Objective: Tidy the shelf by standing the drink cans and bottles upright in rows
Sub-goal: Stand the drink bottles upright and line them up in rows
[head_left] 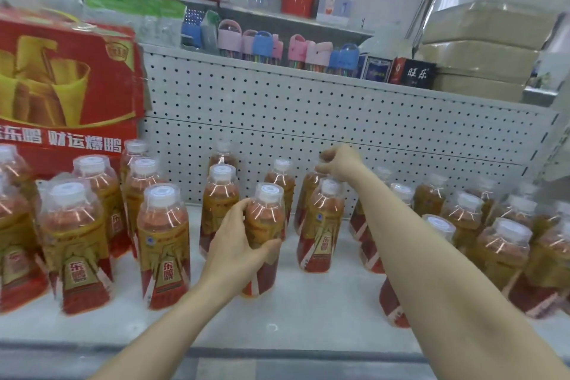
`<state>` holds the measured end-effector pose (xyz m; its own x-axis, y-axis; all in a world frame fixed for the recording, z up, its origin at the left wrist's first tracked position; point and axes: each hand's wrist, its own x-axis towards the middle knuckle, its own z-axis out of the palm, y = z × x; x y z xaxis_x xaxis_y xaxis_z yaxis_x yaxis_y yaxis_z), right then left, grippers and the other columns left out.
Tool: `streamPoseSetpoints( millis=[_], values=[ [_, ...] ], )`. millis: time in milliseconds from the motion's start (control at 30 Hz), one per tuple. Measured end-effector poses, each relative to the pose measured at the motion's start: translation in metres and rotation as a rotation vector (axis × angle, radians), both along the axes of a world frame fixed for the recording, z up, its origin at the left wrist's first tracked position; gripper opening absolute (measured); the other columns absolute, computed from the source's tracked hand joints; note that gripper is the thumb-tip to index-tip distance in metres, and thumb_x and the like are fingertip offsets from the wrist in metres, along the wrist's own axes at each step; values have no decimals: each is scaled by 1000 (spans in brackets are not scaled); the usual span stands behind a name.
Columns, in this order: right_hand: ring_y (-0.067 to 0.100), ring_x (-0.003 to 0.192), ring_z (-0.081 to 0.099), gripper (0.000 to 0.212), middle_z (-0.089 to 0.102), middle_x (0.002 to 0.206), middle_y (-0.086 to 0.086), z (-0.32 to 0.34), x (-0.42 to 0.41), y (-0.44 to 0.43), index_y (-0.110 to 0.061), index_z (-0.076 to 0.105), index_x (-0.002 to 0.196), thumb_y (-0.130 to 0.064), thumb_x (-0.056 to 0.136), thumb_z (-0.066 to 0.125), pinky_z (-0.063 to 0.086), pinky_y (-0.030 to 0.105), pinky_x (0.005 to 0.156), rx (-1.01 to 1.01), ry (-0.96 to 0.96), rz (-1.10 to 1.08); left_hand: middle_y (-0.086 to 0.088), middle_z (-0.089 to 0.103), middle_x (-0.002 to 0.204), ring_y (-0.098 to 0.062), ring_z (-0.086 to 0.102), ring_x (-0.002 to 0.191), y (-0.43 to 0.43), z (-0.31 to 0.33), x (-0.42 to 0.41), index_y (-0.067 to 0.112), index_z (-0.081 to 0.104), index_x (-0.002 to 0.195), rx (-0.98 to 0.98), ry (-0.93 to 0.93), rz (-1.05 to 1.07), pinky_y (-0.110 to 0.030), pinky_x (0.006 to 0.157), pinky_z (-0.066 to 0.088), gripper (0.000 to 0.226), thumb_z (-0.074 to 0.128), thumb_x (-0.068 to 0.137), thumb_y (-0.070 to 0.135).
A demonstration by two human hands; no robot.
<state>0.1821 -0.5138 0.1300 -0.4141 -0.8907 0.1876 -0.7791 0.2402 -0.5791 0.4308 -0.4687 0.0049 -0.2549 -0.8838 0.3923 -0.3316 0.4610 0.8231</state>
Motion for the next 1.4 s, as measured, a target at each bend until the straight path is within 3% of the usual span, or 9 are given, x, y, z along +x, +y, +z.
streamPoseSetpoints(
  millis=[133, 267, 433, 500, 600, 900, 1133, 1267, 1400],
  values=[
    [20, 104, 63, 49, 66, 125, 8, -6, -3, -7, -7, 63, 126, -27, 84, 78, 51, 31, 90, -41, 34, -56, 21, 52, 123, -6, 54, 114, 2, 2, -1, 50, 32, 123, -2, -11, -6, -37, 99, 50, 76, 84, 70, 36],
    [22, 113, 60, 54, 61, 134, 8, -4, 4, 1, -9, 56, 136, -32, 90, 70, 47, 30, 93, -42, 95, -69, 26, 51, 117, -5, 54, 112, 5, 0, 2, 49, 32, 122, -9, 2, 2, -36, 97, 51, 77, 85, 68, 37],
    [14, 98, 60, 47, 66, 120, 1, -21, 37, 52, -14, 57, 134, -44, 98, 52, 47, 30, 86, -311, 108, -90, 18, 54, 126, -8, 55, 117, 3, -7, 10, 44, 34, 132, -19, 12, -43, -41, 99, 50, 84, 84, 64, 44],
    [17, 114, 56, 54, 62, 126, 2, -41, 52, 77, -14, 54, 138, -49, 96, 53, 46, 34, 94, -348, 54, -59, 15, 53, 132, -11, 53, 121, 5, -11, 12, 39, 31, 140, -13, -14, -62, -43, 101, 49, 92, 83, 65, 48],
    [24, 132, 45, 63, 46, 147, 5, -68, 61, 94, -21, 40, 148, -45, 94, 59, 37, 40, 106, -296, 159, -72, 10, 54, 135, -16, 53, 125, 9, -17, 15, 33, 28, 145, 10, -58, -80, -46, 103, 47, 92, 82, 71, 45],
    [32, 127, 50, 67, 41, 148, 9, -68, 73, 106, -24, 26, 153, -42, 96, 58, 43, 44, 99, -202, 288, -114, 4, 59, 131, -19, 55, 121, 18, -9, 20, 22, 36, 144, 53, -67, -71, -44, 101, 49, 86, 84, 74, 37],
    [29, 121, 48, 47, 56, 125, 9, -67, 40, 183, -15, 49, 138, -26, 94, 59, 43, 41, 102, -638, 591, -196, 11, 57, 119, -6, 48, 111, 46, -8, 7, 19, 41, 140, 44, -32, -130, -26, 94, 42, 87, 88, 69, 35],
    [33, 129, 42, 51, 53, 132, 11, -69, 0, 206, -18, 45, 140, -39, 94, 54, 35, 46, 108, -440, 670, -362, 13, 56, 114, -6, 50, 104, 68, -6, -17, 21, 40, 140, 62, -30, -216, -23, 85, 39, 86, 87, 70, 35],
    [32, 126, 43, 55, 47, 137, 11, -74, -14, 215, -22, 43, 141, -47, 94, 55, 38, 45, 102, -263, 592, -352, 13, 53, 114, -10, 50, 109, 78, -5, -42, 24, 39, 140, 87, -31, -237, -27, 89, 43, 86, 87, 69, 36]
  ],
)
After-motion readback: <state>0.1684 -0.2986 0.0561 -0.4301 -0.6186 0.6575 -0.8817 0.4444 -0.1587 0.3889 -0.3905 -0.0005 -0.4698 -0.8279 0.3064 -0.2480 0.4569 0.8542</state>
